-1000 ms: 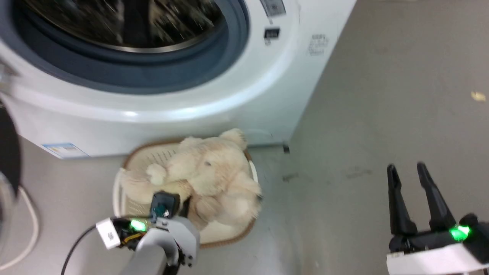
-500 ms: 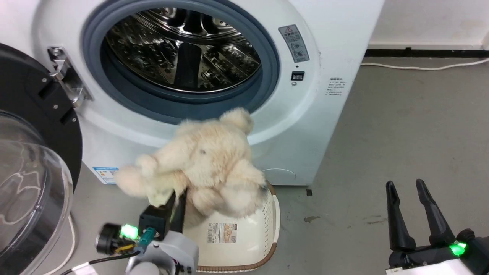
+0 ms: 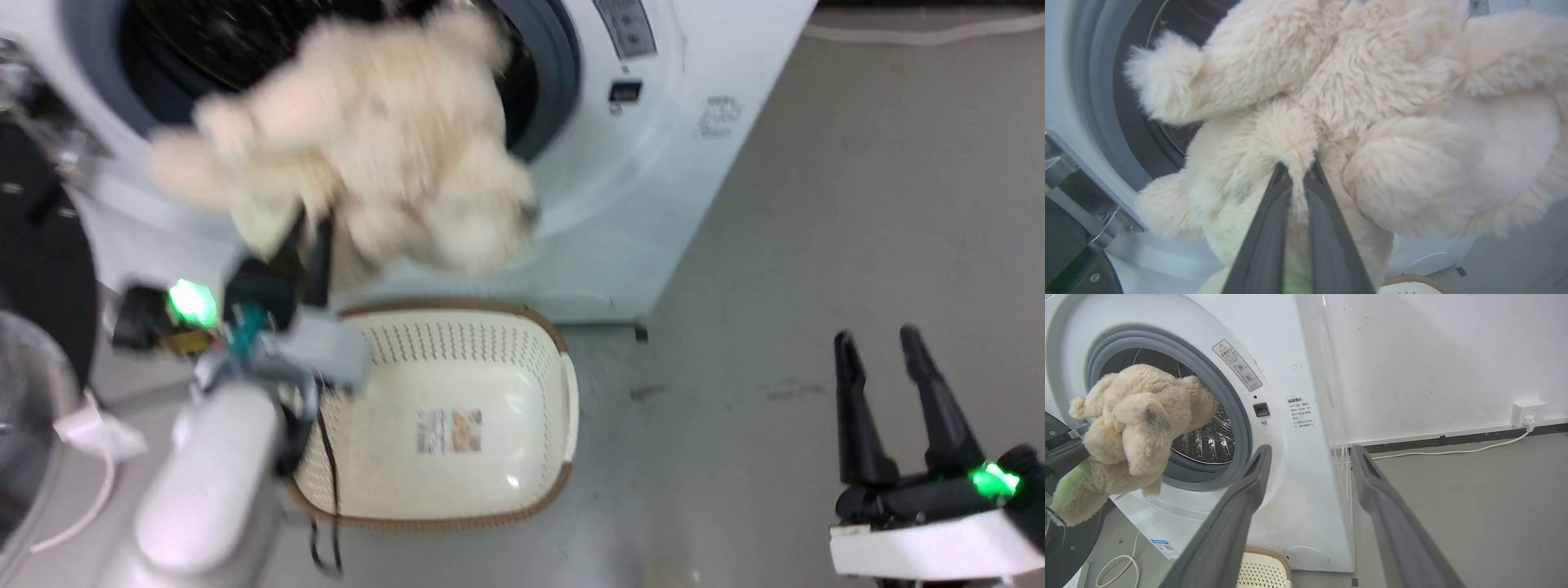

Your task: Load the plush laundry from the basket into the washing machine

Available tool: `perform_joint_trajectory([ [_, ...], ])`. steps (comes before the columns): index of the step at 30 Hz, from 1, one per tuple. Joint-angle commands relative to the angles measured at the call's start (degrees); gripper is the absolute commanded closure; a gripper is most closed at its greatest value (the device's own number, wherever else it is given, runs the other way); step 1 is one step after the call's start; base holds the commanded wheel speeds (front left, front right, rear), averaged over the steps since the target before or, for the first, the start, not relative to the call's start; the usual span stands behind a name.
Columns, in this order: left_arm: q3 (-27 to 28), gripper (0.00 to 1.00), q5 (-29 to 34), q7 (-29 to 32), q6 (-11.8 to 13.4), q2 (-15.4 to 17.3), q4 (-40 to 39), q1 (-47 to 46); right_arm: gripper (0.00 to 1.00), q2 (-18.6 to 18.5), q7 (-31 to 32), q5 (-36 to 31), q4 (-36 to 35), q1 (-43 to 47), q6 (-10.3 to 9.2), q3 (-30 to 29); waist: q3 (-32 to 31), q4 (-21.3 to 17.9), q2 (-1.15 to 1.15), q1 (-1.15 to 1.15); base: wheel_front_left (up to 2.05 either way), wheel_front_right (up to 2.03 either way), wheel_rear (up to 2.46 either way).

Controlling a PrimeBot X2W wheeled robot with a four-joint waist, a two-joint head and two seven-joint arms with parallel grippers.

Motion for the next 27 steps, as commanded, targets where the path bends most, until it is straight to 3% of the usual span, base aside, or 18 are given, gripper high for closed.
perform_joint_trajectory([
  [1, 0.54, 1.00, 0.49, 0.99, -0.25, 0.64, -0.35, -3.32, 0.00, -0.54, -0.25, 0.65, -0.45, -1.36, 0.05, 0.05, 4.89, -2.86, 0.00, -0.01, 0.00, 0.00, 0.00],
  [7, 3.20, 1.00, 0.99, 6.37, -1.51, 4.43, 2.25, -17.16, 0.00, -1.26, -0.25, 3.12, -0.29, -6.55, 0.05, 0.52, 13.75, -7.82, 0.00, -0.01, 0.00, 0.00, 0.00],
  [15, 2.50, 1.00, 4.49, 13.83, -4.83, 8.46, 11.08, -38.80, 0.00, -0.88, -0.25, 5.80, 0.24, -11.50, 0.05, 2.23, 23.16, -11.82, 0.00, -0.01, 0.00, 0.00, 0.00],
  [21, 1.32, 1.00, 6.79, 17.92, -5.81, 9.48, 20.35, -50.76, 0.00, -0.23, -0.25, 7.51, 0.66, -14.27, 0.05, 3.45, 27.06, -14.12, 0.00, -0.01, 0.00, 0.00, 0.00],
  [27, 0.62, 1.00, 7.28, 20.23, -5.75, 9.19, 28.15, -56.02, 0.00, 0.23, -0.25, 8.42, 0.76, -16.13, 0.05, 4.01, 29.10, -15.31, 0.00, -0.01, 0.00, 0.00, 0.00],
])
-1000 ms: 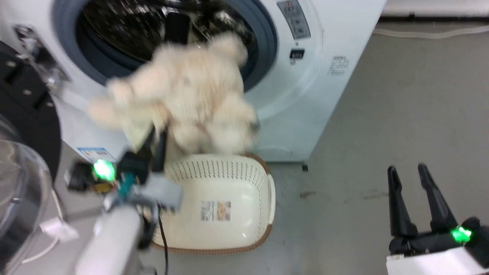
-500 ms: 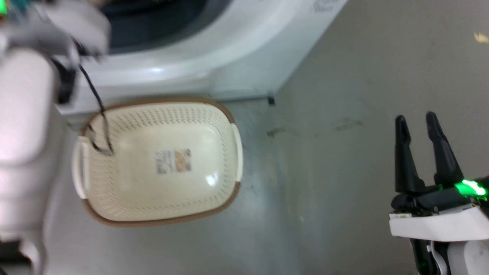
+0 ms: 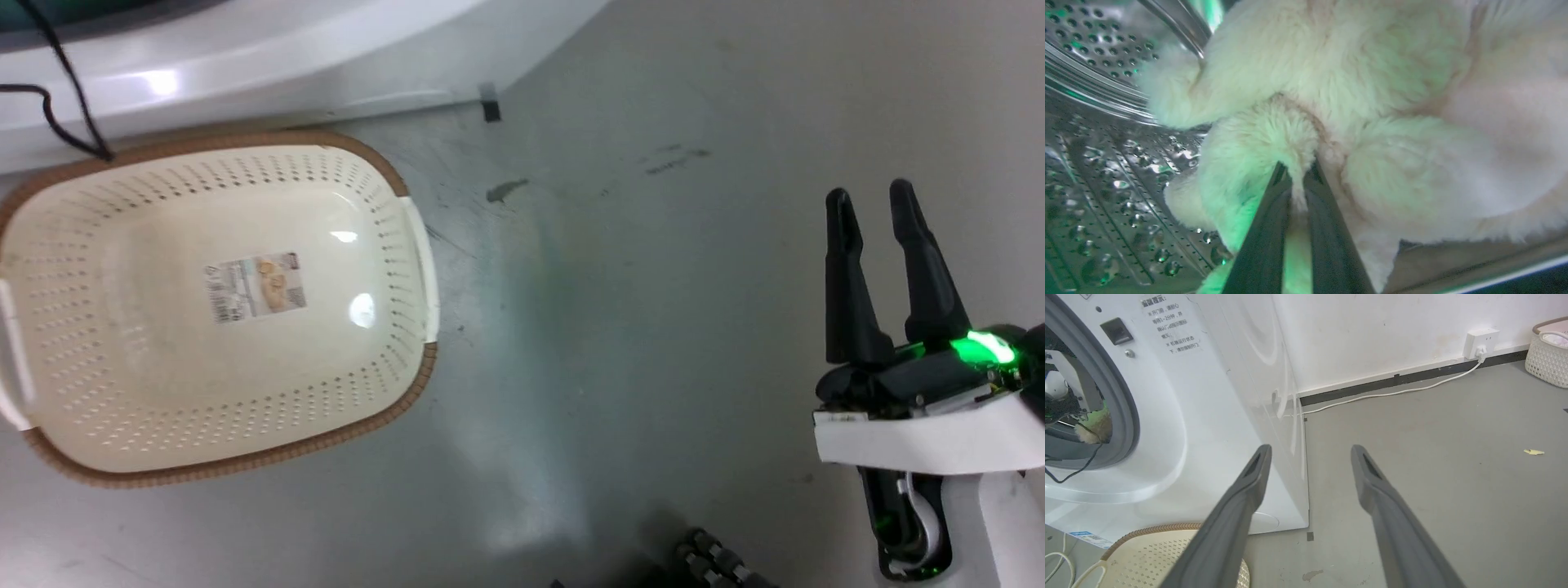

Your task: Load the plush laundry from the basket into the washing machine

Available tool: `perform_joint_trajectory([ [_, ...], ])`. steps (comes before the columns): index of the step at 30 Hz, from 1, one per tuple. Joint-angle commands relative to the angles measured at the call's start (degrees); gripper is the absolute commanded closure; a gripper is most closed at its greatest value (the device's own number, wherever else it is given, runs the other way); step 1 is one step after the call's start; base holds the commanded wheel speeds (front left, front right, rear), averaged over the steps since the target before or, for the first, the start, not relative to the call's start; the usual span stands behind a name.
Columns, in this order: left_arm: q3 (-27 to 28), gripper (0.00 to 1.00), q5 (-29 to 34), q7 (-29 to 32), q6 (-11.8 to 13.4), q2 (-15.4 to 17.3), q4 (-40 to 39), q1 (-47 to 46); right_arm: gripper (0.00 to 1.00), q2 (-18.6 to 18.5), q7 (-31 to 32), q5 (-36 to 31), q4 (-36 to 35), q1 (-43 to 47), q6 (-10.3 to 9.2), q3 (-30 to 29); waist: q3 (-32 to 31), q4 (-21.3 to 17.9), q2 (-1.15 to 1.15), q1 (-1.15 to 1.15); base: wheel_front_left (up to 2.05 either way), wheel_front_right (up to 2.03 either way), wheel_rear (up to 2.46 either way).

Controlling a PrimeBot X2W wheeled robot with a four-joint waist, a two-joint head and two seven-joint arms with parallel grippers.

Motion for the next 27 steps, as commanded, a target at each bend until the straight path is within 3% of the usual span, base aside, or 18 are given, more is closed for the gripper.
perform_joint_trajectory([
  [1, -0.15, 1.00, 0.25, -0.17, 0.33, 0.09, 0.97, -1.76, 0.00, 0.27, -0.25, 0.38, 0.09, -1.16, 0.05, -0.05, 0.99, -0.85, 0.00, -0.01, 0.00, 0.00, 0.00],
  [5, -0.90, 1.00, 0.49, -0.80, 0.46, -0.29, 4.16, -3.05, 0.00, 0.45, -0.25, 0.56, 0.10, -1.54, 0.05, -0.36, 1.27, -0.65, 0.00, -0.01, 0.00, 0.00, 0.00],
  [6, -0.74, 0.40, 0.31, -1.10, 0.85, -0.46, 4.90, -3.34, 0.00, 0.47, -0.25, 0.56, 0.11, -1.63, 0.05, -0.32, 1.25, -0.62, 0.00, -0.01, 0.00, 0.00, 0.00],
  [7, -0.69, 0.00, 0.18, -1.53, 1.15, -0.62, 5.61, -3.52, 0.00, 0.49, -0.25, 0.53, 0.13, -1.73, 0.05, -0.23, 1.14, -0.62, 0.00, -0.01, 0.00, 0.00, 0.00],
  [16, -1.94, 0.00, -0.77, -8.04, 0.45, -2.24, 9.32, -1.83, 0.00, 0.32, -0.25, -0.78, -0.13, -1.23, 0.05, -1.44, -2.85, 1.46, 0.00, -0.01, 0.00, 0.00, 0.00],
  [27, 0.39, 0.00, -8.01, -24.60, 0.03, -7.61, 10.56, 16.46, 0.00, -2.22, -0.25, -5.66, 0.11, 4.44, 0.05, -6.04, -21.12, 9.43, 0.00, -0.01, 0.00, 0.00, 0.00],
])
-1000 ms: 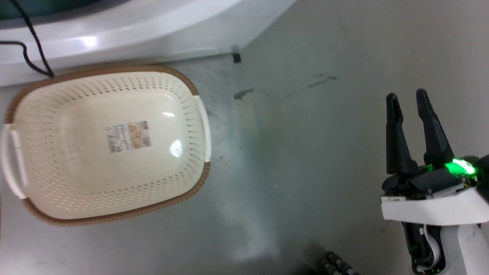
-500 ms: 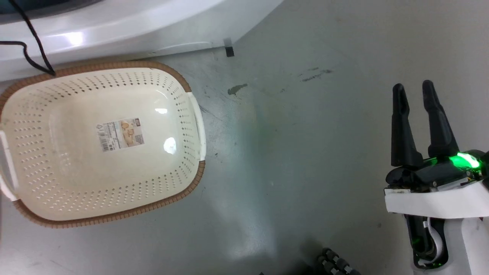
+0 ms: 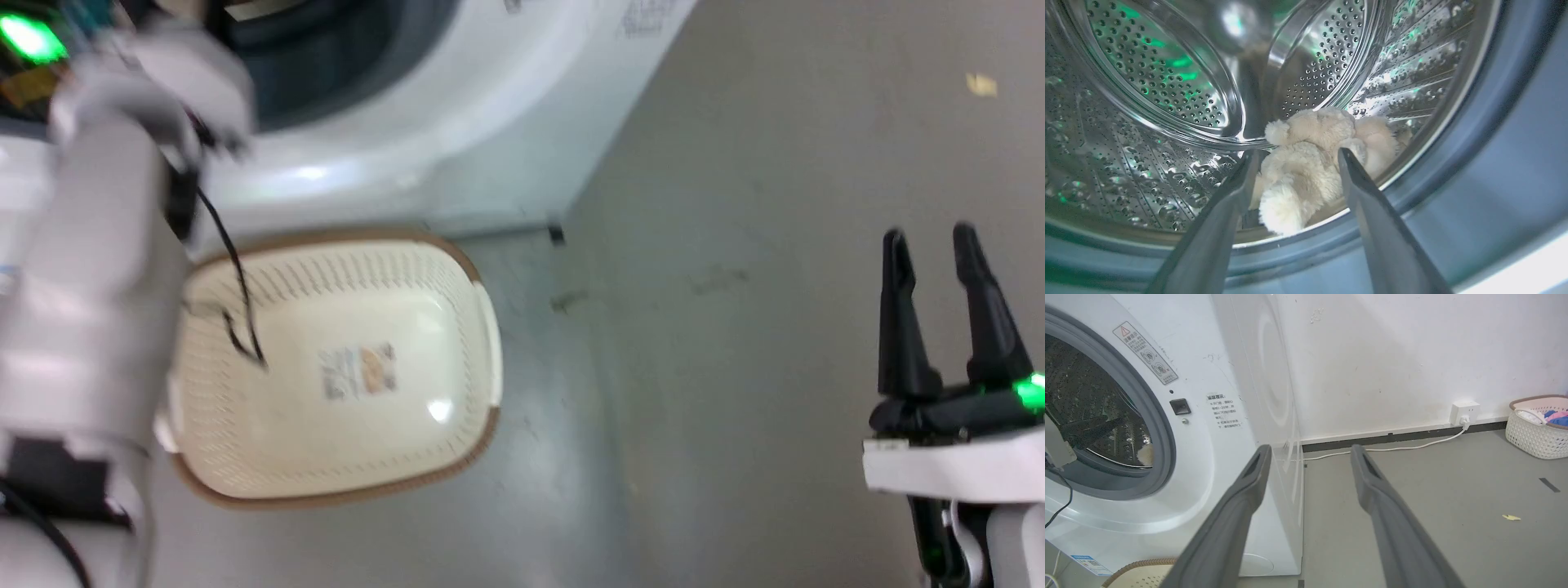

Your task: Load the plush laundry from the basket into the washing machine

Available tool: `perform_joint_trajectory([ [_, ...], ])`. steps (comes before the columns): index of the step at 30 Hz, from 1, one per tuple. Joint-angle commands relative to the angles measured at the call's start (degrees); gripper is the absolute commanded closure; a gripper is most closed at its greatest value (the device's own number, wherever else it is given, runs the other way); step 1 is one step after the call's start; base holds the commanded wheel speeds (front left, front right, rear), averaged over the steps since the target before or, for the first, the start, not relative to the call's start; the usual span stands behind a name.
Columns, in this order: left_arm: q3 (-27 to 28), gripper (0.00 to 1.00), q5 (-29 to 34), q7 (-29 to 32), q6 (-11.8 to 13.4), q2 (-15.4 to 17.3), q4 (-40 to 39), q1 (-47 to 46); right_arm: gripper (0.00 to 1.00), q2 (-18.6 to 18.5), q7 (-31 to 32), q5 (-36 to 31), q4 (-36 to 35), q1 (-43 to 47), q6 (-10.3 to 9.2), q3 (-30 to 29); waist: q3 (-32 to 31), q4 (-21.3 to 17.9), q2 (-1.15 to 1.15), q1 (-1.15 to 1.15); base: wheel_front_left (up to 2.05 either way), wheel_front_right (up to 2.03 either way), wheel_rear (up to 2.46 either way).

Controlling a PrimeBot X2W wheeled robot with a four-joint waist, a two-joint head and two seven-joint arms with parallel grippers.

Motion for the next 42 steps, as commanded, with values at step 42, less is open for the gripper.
perform_joint_trajectory([
  [42, 5.62, 0.00, 0.27, -2.60, 1.63, -9.44, -47.86, 69.87, 0.00, 2.90, -0.25, -11.60, 5.28, 20.64, 0.05, -1.92, -30.48, 16.52, 0.00, 0.01, 0.00, 0.00, 0.00],
])
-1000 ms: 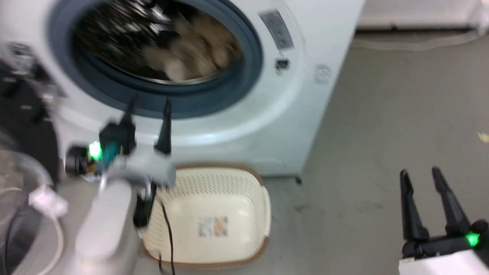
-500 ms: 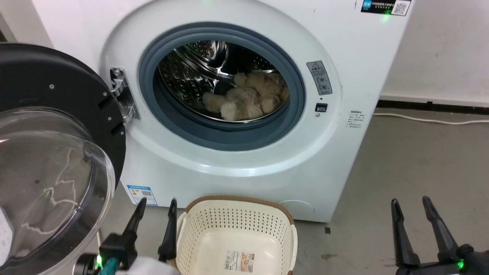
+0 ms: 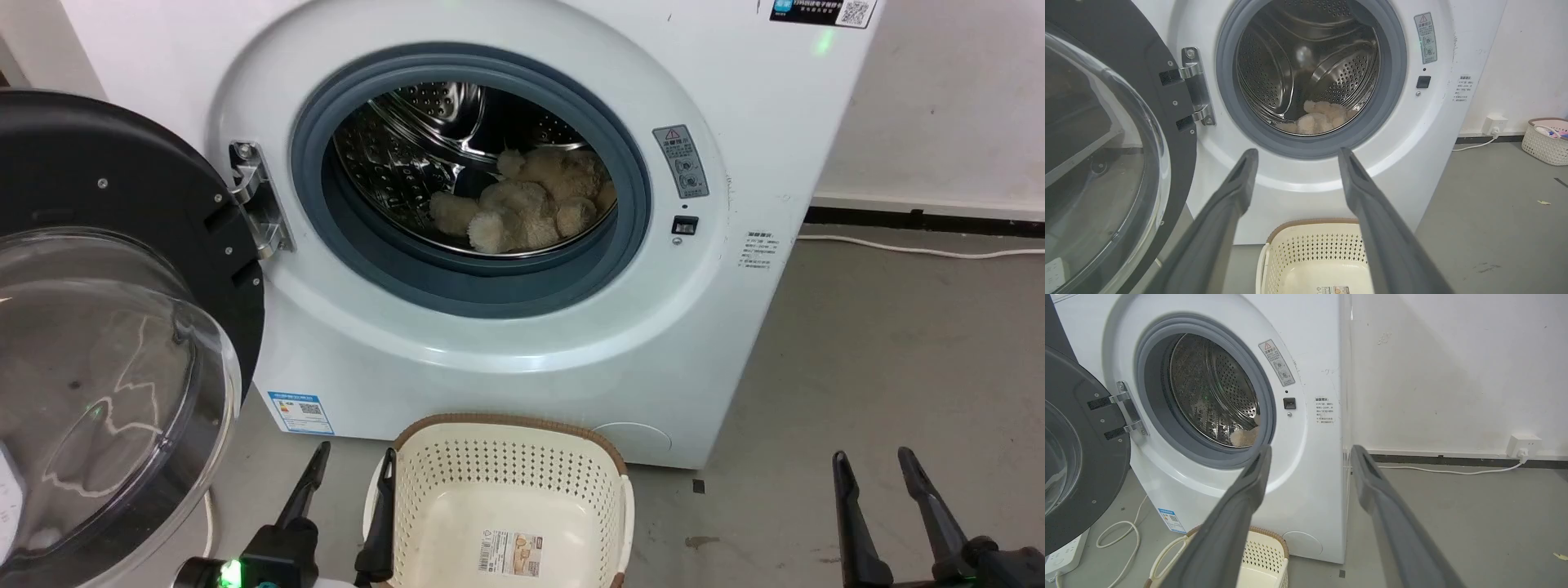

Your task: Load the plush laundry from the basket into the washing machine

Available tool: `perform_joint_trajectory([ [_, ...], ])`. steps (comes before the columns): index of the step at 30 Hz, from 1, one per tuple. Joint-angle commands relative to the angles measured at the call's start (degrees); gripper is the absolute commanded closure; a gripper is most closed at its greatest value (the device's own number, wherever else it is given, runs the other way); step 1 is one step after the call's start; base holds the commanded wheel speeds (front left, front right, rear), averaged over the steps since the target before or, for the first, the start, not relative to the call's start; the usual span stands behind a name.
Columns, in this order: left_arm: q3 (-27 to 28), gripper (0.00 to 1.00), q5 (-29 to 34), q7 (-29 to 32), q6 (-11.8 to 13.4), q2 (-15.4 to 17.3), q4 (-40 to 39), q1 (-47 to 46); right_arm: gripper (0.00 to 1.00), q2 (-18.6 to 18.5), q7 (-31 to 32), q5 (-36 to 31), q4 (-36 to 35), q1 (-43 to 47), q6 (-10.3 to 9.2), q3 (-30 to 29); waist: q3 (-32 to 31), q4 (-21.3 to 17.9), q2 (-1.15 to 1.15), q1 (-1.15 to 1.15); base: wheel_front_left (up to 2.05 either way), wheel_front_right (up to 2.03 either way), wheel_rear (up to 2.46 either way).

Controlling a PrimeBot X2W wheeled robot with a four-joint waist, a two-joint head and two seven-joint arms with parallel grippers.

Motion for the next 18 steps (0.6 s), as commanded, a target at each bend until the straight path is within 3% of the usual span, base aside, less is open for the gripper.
perform_joint_trajectory([
  [1, 0.01, 0.00, 0.40, -0.30, -0.56, -0.32, 0.14, 0.12, 0.00, 0.26, -0.25, -0.26, 0.29, 0.53, 0.05, 0.00, 0.10, -0.04, 0.00, 0.00, 0.00, 0.00, 0.00],
  [2, 0.01, 1.00, 0.09, 0.05, -0.39, -0.13, 0.05, 0.00, 1.00, 0.02, 0.03, 0.00, 0.26, -0.02, 0.00, 0.06, 0.10, -0.04, 0.00, 0.00, 0.00, 0.00, 0.00],
  [18, 1.14, 1.00, 0.91, 1.61, -0.73, -0.76, -0.39, -0.36, 1.00, 0.04, 1.54, -0.90, 0.56, -1.06, 0.00, 0.30, 0.24, -0.25, 0.00, 0.00, 0.00, 0.00, 0.00],
])
